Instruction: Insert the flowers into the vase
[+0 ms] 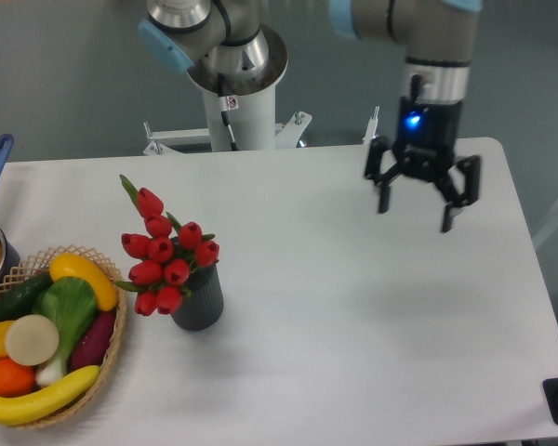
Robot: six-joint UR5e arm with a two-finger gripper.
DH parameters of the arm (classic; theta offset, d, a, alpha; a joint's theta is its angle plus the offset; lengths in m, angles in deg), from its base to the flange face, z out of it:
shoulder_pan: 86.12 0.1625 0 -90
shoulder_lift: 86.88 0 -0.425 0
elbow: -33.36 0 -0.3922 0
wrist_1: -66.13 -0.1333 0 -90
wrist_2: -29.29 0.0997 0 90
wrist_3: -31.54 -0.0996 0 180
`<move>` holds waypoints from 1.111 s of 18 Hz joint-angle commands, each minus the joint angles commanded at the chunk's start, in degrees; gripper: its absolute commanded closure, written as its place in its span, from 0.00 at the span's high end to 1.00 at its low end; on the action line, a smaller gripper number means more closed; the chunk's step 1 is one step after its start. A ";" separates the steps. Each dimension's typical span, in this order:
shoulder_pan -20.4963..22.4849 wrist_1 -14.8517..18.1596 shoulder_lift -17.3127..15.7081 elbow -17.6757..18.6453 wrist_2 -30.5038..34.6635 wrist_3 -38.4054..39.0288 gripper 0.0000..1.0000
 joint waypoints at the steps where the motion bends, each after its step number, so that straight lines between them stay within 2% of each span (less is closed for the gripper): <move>1: 0.97 2.64 -0.35 -0.97 1.58 -3.43 1.00; 2: 1.50 4.06 -0.88 -1.41 3.68 -6.43 1.00; 5: 2.38 5.39 -2.29 -1.24 10.89 -13.56 1.00; 8: 3.26 8.29 -2.38 -2.38 11.09 -14.98 1.00; 20: 4.49 8.30 -2.38 -2.30 7.84 -14.98 1.00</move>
